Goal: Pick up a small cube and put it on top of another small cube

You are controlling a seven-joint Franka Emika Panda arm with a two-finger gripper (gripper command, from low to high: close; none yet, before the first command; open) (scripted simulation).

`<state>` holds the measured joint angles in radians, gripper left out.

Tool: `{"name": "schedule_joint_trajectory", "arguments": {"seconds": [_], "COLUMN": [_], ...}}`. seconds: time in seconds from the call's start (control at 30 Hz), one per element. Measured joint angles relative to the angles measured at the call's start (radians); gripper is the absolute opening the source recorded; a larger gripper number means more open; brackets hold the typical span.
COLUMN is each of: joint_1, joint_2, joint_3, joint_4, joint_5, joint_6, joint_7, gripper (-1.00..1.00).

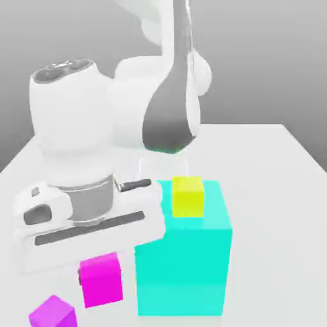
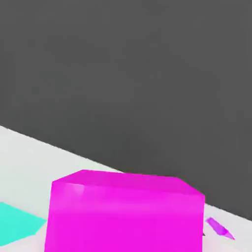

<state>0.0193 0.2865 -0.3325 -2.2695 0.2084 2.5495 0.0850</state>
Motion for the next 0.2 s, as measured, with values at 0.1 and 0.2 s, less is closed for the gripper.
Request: {"name": "schedule_joint_trajectory", "arguments": {"seconds": [0.1,0.2], "joint_1": [-0.038,-0.038], "joint_2": [0.106,0.106], "joint_3": [0.012,0.012], "joint_4": [0.012,0.012], "joint_5": [0.045,0.045], "joint_6": [0.071,0.071], "joint_7": [-0.031,-0.031], "gripper": [1.00,1.00]}}
